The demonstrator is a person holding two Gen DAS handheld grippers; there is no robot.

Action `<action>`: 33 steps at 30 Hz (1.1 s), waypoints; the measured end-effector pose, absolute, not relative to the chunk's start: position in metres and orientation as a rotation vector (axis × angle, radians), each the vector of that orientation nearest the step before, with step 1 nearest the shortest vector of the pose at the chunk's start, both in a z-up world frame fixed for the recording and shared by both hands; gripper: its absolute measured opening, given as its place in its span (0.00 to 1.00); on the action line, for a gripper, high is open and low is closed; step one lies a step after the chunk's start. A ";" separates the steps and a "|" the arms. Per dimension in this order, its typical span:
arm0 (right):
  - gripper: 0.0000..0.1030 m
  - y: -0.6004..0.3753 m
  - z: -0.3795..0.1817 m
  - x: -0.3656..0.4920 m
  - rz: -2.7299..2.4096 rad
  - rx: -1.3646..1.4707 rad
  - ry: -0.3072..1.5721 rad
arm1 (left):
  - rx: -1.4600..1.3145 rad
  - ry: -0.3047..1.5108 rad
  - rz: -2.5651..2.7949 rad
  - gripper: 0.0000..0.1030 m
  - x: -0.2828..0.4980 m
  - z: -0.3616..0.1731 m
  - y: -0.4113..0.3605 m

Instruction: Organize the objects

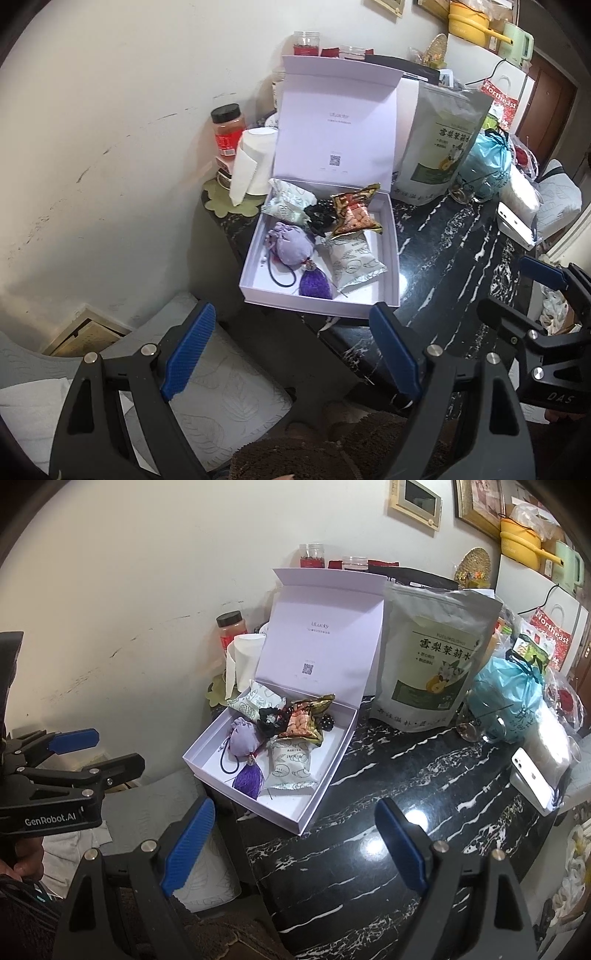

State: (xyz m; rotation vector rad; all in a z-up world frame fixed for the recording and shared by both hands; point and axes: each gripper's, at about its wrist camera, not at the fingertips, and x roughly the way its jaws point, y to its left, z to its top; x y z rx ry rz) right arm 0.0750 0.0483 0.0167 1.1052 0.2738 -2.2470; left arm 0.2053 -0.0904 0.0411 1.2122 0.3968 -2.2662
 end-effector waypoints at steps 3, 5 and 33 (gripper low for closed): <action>0.86 0.049 0.016 0.073 -2.244 1.103 0.273 | 1.209 0.390 -2.262 0.82 0.202 0.040 -0.089; 0.86 0.049 0.016 0.071 -2.241 1.101 0.276 | 1.203 0.389 -2.262 0.82 0.200 0.040 -0.088; 0.86 0.046 0.020 0.084 -2.233 1.089 0.288 | 1.194 0.387 -2.236 0.82 0.212 0.042 -0.085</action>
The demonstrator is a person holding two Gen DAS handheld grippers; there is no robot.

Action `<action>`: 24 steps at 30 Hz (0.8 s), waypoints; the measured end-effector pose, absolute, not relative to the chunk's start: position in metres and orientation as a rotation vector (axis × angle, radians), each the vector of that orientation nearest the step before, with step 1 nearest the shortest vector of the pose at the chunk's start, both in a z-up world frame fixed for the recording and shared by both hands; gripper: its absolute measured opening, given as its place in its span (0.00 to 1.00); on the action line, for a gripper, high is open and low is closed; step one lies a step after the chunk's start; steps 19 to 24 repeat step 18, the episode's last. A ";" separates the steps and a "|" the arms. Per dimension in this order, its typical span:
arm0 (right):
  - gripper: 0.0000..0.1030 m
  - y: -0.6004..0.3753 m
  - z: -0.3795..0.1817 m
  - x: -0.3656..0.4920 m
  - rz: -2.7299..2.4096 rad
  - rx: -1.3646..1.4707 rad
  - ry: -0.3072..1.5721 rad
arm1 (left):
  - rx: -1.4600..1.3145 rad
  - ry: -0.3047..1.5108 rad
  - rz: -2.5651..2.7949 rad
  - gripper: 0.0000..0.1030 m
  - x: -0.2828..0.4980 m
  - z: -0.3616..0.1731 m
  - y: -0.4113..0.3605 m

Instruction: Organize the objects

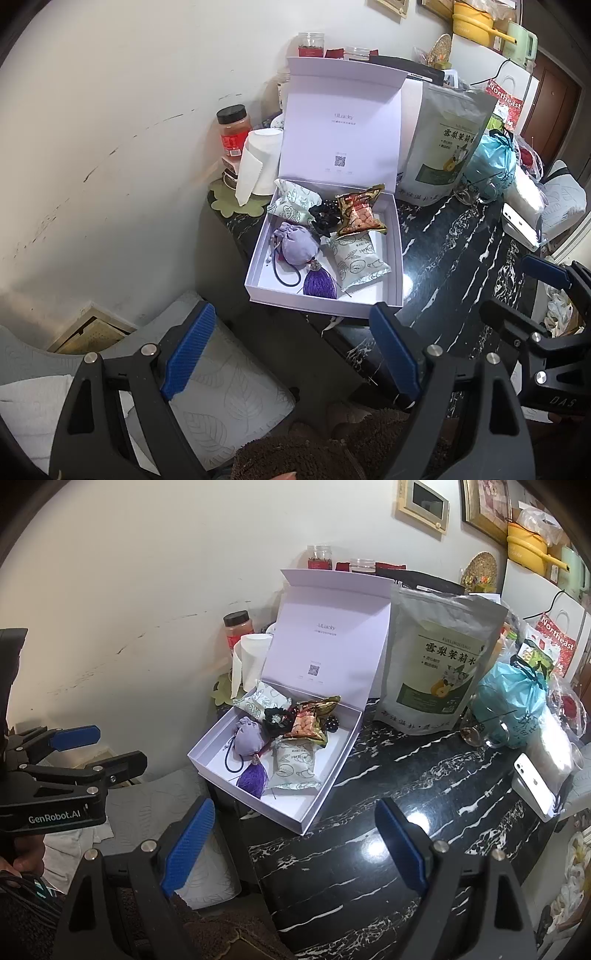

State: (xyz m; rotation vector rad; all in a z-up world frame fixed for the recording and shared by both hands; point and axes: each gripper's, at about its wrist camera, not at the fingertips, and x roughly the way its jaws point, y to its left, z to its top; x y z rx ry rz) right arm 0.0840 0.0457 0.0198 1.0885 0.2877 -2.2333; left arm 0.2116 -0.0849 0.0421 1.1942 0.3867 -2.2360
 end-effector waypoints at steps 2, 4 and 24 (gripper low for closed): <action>0.86 0.046 0.021 0.088 -2.237 1.087 0.291 | 1.193 0.388 -2.238 0.82 0.216 0.042 -0.084; 0.86 0.046 0.022 0.092 -2.243 1.087 0.292 | 1.192 0.389 -2.241 0.82 0.220 0.043 -0.082; 0.86 0.052 0.028 0.135 -2.280 1.118 0.298 | 1.207 0.386 -2.263 0.82 0.263 0.041 -0.065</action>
